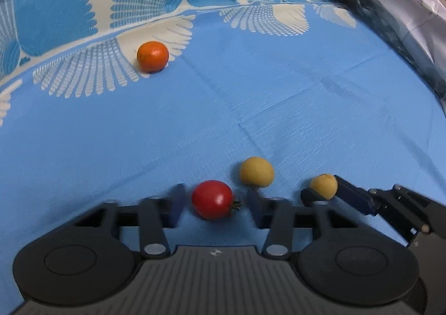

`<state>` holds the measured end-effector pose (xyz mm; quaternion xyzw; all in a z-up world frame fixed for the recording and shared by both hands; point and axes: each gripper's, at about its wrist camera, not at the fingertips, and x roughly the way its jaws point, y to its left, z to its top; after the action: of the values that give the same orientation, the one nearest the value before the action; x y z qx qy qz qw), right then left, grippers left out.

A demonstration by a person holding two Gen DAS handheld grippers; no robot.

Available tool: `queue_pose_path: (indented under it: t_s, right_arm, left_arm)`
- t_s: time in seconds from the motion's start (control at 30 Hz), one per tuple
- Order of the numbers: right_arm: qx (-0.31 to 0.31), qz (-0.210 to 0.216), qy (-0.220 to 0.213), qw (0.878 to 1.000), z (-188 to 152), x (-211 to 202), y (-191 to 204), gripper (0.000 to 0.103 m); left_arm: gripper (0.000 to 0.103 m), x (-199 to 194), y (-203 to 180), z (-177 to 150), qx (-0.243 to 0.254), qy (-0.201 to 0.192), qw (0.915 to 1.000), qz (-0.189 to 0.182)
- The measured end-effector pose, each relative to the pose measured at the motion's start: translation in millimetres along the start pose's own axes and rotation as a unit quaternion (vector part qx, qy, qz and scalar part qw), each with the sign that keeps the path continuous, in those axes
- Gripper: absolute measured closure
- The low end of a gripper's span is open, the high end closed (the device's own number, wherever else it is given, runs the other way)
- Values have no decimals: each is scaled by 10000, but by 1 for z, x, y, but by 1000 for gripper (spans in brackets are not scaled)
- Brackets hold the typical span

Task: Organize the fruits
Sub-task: 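Grasp a red tomato with the left gripper while the right grasps a yellow pear, then carry the tomato and the pear over the cardboard box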

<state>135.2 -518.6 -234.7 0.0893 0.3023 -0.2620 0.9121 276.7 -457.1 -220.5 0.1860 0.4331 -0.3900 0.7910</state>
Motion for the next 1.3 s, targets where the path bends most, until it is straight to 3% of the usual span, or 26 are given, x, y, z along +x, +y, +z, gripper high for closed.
queue_pose_path:
  t_s: [0.1,0.2,0.47,0.57,0.73,0.97,1.13,1.3]
  right_arm:
    - [47,21,-6,10000,2,-1,-2,75]
    - [251,5,-118,9996,4,-3,-6,75]
    - [791,-70,-378,9961,5,-22,-12,75]
    - [831,-62,-419,9956,7,-51,-9,75]
    - [700,162,-537,9960,3,-134,3,75]
    - [298,1038,-816,9908,-7,-261,39,75]
    - [-62,1974,-841,9767,-14,-337,80,75]
    - [-297,2781,-692,9576,-24,-389,121,75]
  left_arm:
    - [68,-5,6,0,-151,67,9999,-13]
    - [68,-20,9,-1,-276,102,9991,291]
    - [68,-117,17,-25,-759,-1,9930,909]
    - [68,-158,19,-43,-969,3,9899,1035]
    - [68,-227,23,-79,-1289,29,9821,1370]
    - [68,-331,33,-140,-1847,-39,9711,1512]
    - [68,-392,45,-186,-2204,64,9637,1502]
    - [68,-444,55,-237,-2350,-68,9557,1771]
